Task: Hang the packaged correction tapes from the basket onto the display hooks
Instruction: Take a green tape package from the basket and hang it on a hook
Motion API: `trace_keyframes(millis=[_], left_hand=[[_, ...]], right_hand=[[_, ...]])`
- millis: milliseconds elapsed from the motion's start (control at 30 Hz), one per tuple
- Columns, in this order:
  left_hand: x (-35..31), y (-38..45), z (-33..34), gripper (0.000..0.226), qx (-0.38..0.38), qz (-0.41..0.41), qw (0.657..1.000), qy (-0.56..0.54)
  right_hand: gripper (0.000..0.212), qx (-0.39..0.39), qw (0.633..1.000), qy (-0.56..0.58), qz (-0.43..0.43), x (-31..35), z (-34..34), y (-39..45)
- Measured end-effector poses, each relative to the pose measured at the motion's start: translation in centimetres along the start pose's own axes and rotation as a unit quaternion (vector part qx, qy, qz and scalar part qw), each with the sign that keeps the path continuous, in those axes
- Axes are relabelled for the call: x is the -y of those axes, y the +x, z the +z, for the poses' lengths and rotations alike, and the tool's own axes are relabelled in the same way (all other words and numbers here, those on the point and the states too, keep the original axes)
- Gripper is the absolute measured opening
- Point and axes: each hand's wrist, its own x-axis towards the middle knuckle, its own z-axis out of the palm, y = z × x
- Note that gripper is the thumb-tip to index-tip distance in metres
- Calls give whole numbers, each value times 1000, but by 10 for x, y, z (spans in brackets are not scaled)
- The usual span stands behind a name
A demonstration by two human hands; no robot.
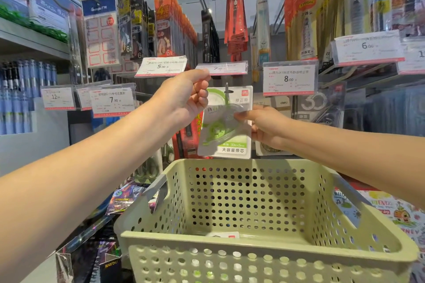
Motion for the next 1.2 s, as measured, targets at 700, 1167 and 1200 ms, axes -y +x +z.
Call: trace_keyframes(millis=[700,1167,1200], left_hand=[[5,2,-7,8,7,-5,999,32],[15,3,-10,7,3,-34,997,75],[17,3,-9,7,2,-32,996,80]], right_hand=[[63,-88,990,-108,7,-17,3,54],[60,-103,978,-178,34,-24,-5,65],[60,-100,976,-188,34,-24,-6,65]])
